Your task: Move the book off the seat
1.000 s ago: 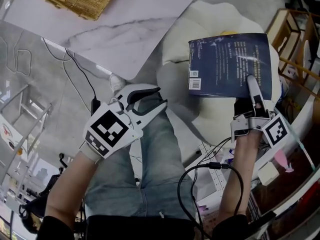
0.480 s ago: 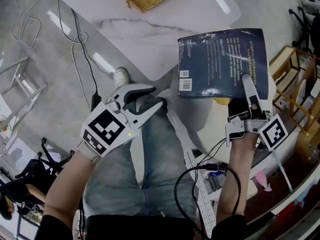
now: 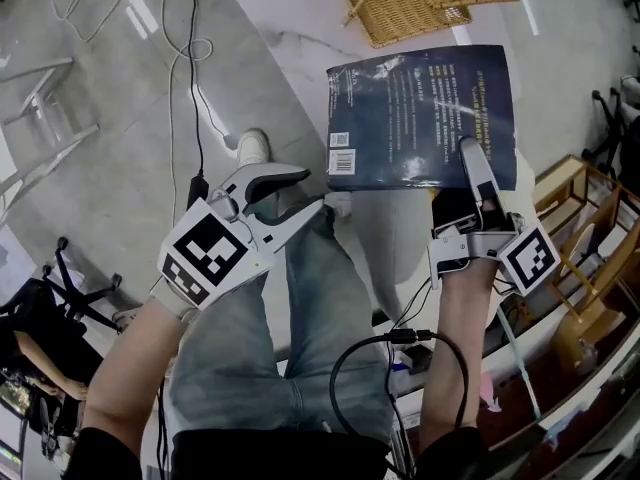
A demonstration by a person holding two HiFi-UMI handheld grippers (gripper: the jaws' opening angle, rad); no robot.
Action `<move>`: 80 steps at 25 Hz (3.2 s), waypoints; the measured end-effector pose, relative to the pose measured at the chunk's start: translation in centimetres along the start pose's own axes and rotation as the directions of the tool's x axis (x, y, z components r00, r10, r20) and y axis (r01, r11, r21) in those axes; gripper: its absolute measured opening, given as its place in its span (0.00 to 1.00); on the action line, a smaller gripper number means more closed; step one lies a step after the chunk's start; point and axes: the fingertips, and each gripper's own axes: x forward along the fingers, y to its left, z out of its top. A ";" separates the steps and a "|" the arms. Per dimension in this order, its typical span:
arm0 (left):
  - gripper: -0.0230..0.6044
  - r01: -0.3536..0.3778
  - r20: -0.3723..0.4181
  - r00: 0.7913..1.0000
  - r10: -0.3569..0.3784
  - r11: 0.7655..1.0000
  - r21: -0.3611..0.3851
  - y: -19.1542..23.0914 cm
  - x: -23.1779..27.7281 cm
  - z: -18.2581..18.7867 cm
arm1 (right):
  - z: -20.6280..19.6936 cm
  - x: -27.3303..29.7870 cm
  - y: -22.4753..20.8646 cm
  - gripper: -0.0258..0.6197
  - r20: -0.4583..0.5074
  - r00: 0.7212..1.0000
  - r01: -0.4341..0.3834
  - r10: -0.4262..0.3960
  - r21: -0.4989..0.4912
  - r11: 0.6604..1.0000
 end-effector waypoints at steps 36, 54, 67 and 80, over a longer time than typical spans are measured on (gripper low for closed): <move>0.21 -0.031 -0.046 0.998 0.030 0.999 -0.016 -1.2 5.5 1.8 | 0.6 1.3 -10.2 0.31 -0.144 0.988 -0.039 0.058 0.131 0.991; 0.21 -0.018 -0.080 0.997 0.016 1.000 -0.023 -2.1 7.3 1.2 | -0.3 2.9 -12.9 0.60 -0.349 0.936 0.084 -0.044 0.099 0.992; 0.21 0.004 -0.091 0.996 -0.007 1.000 -0.029 -1.1 6.8 0.7 | -0.8 0.7 -15.5 0.64 -0.361 0.908 0.242 -0.214 0.035 0.970; 0.21 0.113 -0.169 0.980 -0.106 0.993 0.032 -4.1 9.2 0.8 | 1.1 -5.7 -16.4 0.64 -0.216 0.948 0.256 -0.235 0.075 0.964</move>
